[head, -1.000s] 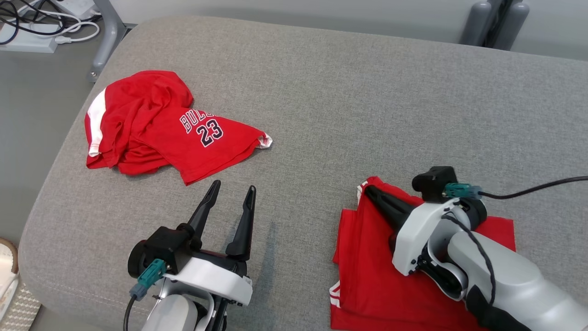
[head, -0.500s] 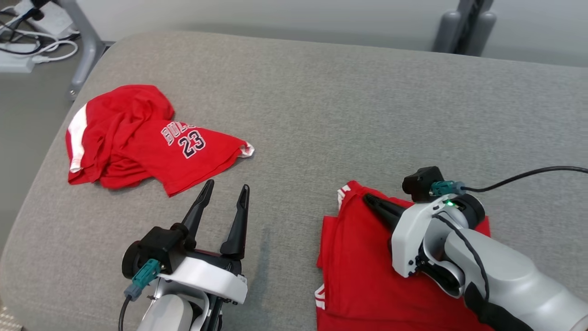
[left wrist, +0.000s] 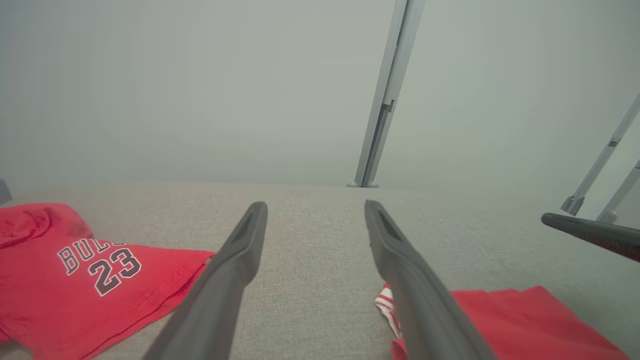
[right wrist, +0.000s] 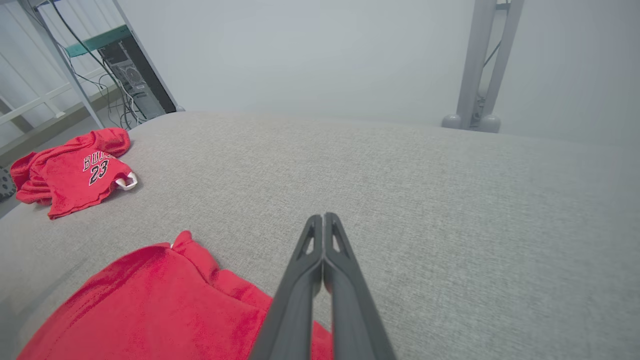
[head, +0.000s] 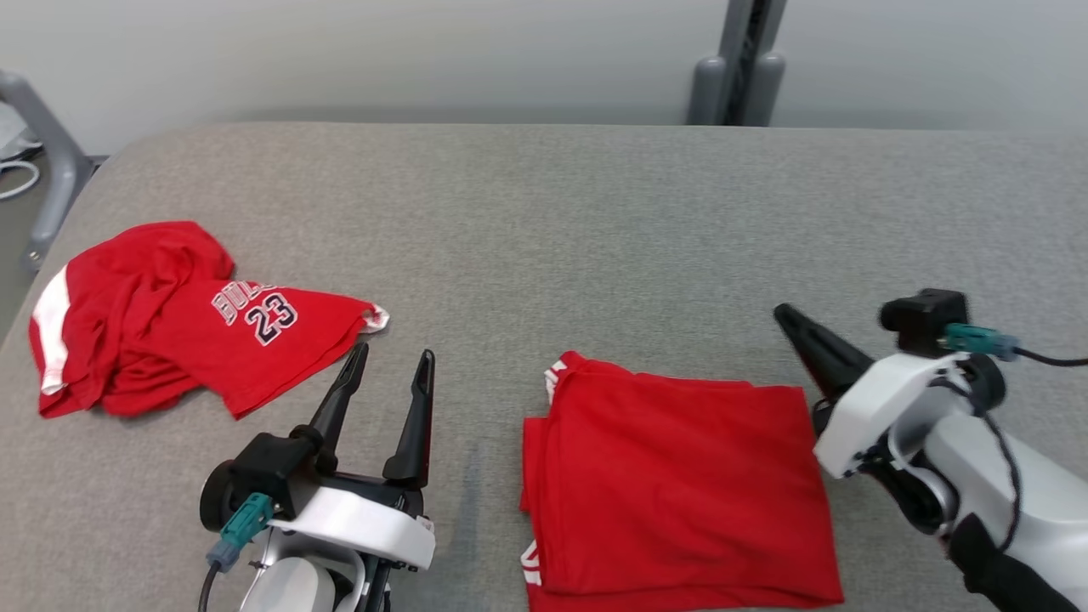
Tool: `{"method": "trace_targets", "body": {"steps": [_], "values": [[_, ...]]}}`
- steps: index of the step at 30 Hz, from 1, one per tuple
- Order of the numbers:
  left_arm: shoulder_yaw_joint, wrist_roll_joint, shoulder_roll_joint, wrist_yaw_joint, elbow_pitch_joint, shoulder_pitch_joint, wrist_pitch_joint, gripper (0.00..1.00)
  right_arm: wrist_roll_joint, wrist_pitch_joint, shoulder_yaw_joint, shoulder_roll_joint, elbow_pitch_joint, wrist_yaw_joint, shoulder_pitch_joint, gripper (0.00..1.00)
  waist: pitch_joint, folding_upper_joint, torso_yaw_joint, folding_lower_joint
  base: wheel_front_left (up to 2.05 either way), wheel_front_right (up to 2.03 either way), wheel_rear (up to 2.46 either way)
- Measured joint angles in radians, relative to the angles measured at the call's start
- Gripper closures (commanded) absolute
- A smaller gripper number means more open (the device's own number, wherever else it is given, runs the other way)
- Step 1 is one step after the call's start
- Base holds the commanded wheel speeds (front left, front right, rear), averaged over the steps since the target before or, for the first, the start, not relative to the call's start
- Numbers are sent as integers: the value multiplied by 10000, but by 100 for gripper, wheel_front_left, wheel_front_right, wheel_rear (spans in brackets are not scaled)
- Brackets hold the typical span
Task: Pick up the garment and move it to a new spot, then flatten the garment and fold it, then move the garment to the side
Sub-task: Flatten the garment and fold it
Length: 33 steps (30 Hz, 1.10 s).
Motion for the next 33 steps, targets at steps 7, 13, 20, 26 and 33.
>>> {"method": "trace_targets", "body": {"steps": [7, 13, 20, 26, 33], "values": [[322, 115, 0, -38, -303, 119, 0, 0, -1601, -240, -3689, -378, -1365, 0, 1353, 100, -161, 0, -638, 0, 0, 0, 0], [600, 184, 0, -40, -502, 244, 0, 0, -3967, -261, -7005, 353, -3124, 0, 3549, 100, -263, 0, -1033, 0, 0, 0, 0], [926, 244, -2, -69, -669, 449, 0, 0, -5361, -263, -8876, 1400, -4314, 0, 5314, 0, -380, 0, -1175, 1, 0, 0, 0], [1124, 359, 2, -107, -558, 712, 0, 0, -6186, -263, -9332, 1904, -4658, 0, 5852, 0, -428, 0, -1185, 0, 0, 0, 0], [1154, 531, 0, -123, -562, 802, 0, 0, -6533, -263, -9545, 2219, -4989, 0, 6060, 0, -452, 1, -1107, 0, 0, 0, 0]]}}
